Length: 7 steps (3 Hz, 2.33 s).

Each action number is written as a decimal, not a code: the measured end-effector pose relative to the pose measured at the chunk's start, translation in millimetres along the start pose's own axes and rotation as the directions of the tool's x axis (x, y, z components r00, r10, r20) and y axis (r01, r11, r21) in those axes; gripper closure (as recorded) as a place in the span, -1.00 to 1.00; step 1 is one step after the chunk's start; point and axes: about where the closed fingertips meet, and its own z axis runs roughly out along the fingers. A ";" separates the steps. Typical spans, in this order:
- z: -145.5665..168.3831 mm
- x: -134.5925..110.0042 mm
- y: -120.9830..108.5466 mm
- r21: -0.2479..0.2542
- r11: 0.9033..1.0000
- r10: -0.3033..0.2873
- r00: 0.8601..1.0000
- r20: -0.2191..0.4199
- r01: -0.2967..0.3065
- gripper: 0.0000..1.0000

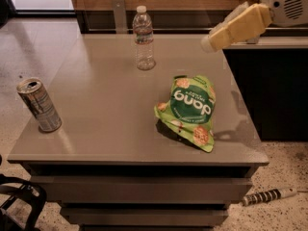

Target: Move water bottle near redbull can

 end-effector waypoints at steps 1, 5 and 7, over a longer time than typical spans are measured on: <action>36.1 15.2 -25.6 -0.022 0.998 0.065 0.998 0.026 -0.064 -1.00; 123.4 34.2 -69.6 -0.037 0.990 0.143 0.980 0.140 -0.139 -1.00; 195.8 49.4 -68.1 -0.147 0.969 0.221 0.960 0.173 -0.197 -1.00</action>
Offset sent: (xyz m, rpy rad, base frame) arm 0.0301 -0.0011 -0.0138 0.0480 0.0233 -0.0054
